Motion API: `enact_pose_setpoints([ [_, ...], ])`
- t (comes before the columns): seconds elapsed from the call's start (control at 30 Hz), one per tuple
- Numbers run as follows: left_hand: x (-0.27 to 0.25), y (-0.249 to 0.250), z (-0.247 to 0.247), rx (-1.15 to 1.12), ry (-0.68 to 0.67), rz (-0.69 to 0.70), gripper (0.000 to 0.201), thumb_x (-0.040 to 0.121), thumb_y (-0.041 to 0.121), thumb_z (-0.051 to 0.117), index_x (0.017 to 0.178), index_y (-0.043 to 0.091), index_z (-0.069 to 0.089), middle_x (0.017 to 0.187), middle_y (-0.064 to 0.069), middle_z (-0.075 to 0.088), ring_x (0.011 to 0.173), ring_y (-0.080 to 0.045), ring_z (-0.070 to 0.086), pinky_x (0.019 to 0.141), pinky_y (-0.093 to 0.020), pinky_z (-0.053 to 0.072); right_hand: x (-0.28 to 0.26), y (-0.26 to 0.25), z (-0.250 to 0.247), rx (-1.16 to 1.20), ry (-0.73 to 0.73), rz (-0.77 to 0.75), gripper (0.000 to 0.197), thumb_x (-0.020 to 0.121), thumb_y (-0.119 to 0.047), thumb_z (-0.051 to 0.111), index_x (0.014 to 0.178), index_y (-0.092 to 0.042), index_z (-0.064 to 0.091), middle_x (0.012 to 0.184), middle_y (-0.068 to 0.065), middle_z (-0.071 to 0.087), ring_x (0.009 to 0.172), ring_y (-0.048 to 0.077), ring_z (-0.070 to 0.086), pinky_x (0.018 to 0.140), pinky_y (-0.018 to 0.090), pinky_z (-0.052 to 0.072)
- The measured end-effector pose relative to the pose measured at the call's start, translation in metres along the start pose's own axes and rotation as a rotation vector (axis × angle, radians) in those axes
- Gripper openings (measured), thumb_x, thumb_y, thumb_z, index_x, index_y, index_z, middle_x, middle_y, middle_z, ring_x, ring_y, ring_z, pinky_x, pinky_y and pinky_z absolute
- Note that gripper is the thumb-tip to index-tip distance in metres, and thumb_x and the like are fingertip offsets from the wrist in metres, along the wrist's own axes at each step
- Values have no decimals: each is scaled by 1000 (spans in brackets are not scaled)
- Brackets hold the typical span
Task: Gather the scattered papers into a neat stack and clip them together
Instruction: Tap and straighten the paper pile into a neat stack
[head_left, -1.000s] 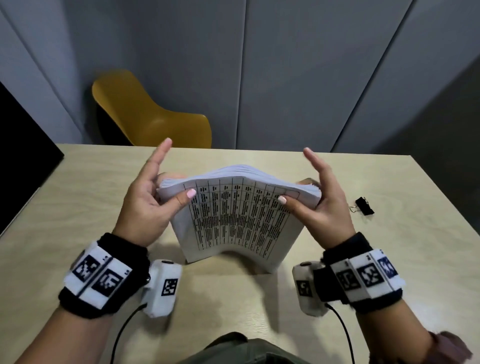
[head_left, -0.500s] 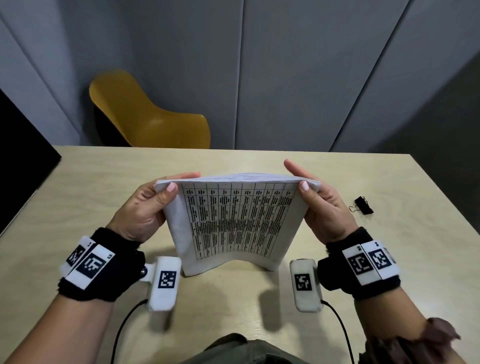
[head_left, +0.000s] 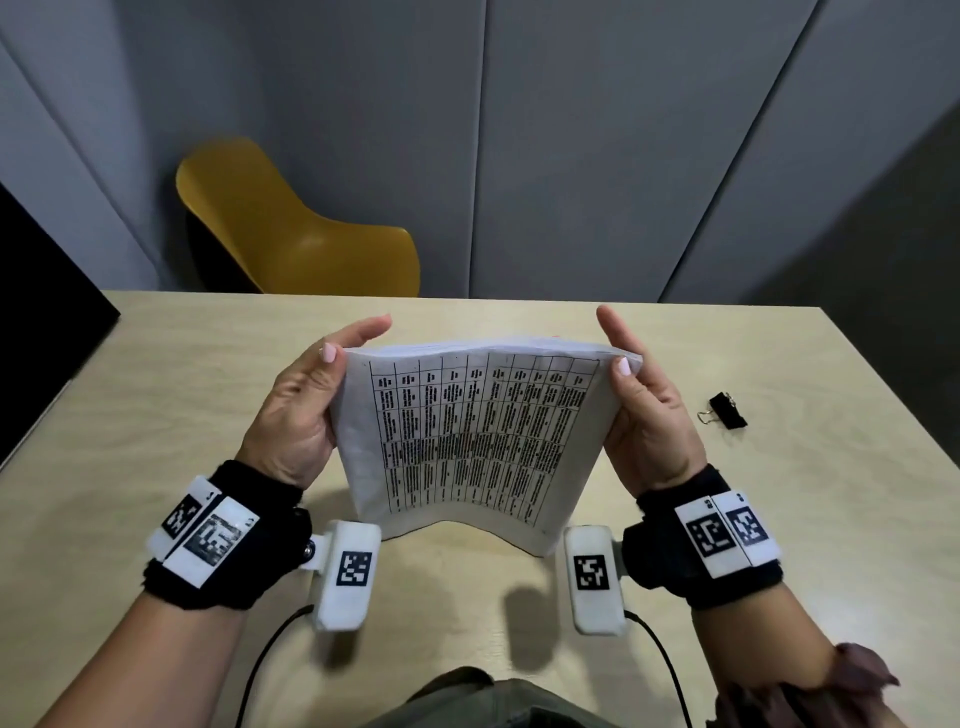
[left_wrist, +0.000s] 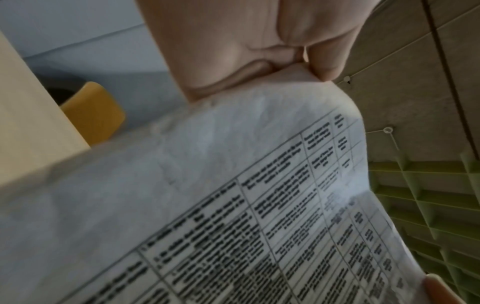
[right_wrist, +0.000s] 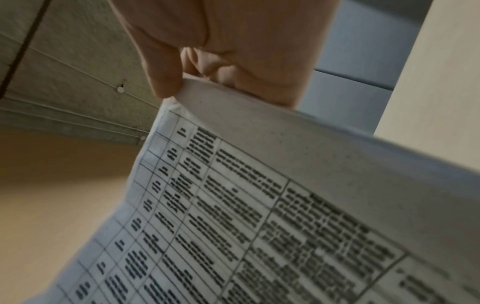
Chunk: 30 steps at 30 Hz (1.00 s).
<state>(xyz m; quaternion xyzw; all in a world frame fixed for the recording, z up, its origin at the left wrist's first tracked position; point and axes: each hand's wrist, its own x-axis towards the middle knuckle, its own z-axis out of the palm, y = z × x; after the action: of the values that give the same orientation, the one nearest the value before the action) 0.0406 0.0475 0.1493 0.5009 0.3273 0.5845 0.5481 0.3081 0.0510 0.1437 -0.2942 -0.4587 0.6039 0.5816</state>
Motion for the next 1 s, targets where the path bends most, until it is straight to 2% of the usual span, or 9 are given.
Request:
enact_pose_setpoints([
  [0.1, -4, -4, -8, 132, -46, -22, 60, 60, 58, 76, 116, 41, 62, 111, -6, 63, 100, -16, 60, 89, -28, 51, -2, 5, -3, -160, -1, 43, 63, 65, -32, 79, 122, -40, 54, 119, 8, 62, 102, 20, 60, 93, 39, 50],
  [0.23, -8, -24, -10, 313, 36, -127, 67, 44, 50, 87, 104, 30, 65, 88, 19, 72, 88, 4, 64, 83, -19, 51, -6, 23, -2, -417, 48, 154, 28, 75, 0, 69, 90, -24, 67, 84, -6, 74, 88, 15, 68, 87, 43, 54],
  [0.3, -6, -26, -2, 384, 101, -144, 28, 62, 38, 80, 88, 37, 70, 77, 31, 69, 80, 13, 62, 82, -16, 51, -6, 27, -2, -487, 77, 130, 25, 80, 1, 64, 77, -23, 70, 77, -9, 74, 83, 14, 68, 83, 40, 55],
  [0.4, -3, -21, 8, 449, 102, -71, 33, 79, 9, 66, 78, 42, 71, 74, 35, 67, 77, 17, 61, 72, -5, 48, -2, 22, -1, -443, 92, 55, 41, 80, 6, 61, 69, -32, 74, 73, -18, 73, 74, -1, 66, 72, 21, 56],
  [0.53, -12, -31, 2, 381, 119, -190, 48, 54, 35, 81, 97, 22, 63, 80, 16, 73, 81, 5, 66, 80, -20, 54, -6, 30, -11, -418, 77, 61, 51, 78, 10, 61, 71, -38, 74, 74, -20, 73, 75, -3, 66, 70, 19, 56],
  [0.6, -17, -44, -1, 411, 96, -274, 42, 58, 26, 82, 96, 24, 62, 79, 17, 73, 79, 8, 66, 87, -26, 52, -12, 44, -17, -457, 91, 114, 45, 75, 12, 64, 71, -31, 74, 72, -21, 72, 74, -4, 67, 71, 19, 55],
  [0.7, -17, -53, -1, 397, 132, -296, 36, 77, -3, 68, 92, 28, 61, 73, 31, 69, 74, 15, 63, 89, -21, 51, -17, 55, -20, -461, 121, 146, 40, 74, 14, 64, 81, -25, 67, 71, -21, 72, 73, -5, 66, 72, 18, 55],
  [0.87, -17, -50, -4, 394, 140, -245, 35, 76, -7, 67, 88, 25, 62, 71, 30, 69, 73, 14, 63, 69, -7, 51, -16, 52, -22, -401, 127, 126, 45, 75, 16, 61, 72, -26, 74, 71, -20, 72, 72, -4, 67, 68, 16, 55],
  [1.0, -29, -59, -3, 391, 123, -306, 37, 61, 15, 82, 89, 28, 62, 74, 31, 69, 76, 14, 64, 73, -6, 51, -28, 65, -24, -523, 115, 172, 40, 74, 14, 65, 82, -25, 64, 70, -26, 70, 73, -9, 65, 69, 11, 53],
])
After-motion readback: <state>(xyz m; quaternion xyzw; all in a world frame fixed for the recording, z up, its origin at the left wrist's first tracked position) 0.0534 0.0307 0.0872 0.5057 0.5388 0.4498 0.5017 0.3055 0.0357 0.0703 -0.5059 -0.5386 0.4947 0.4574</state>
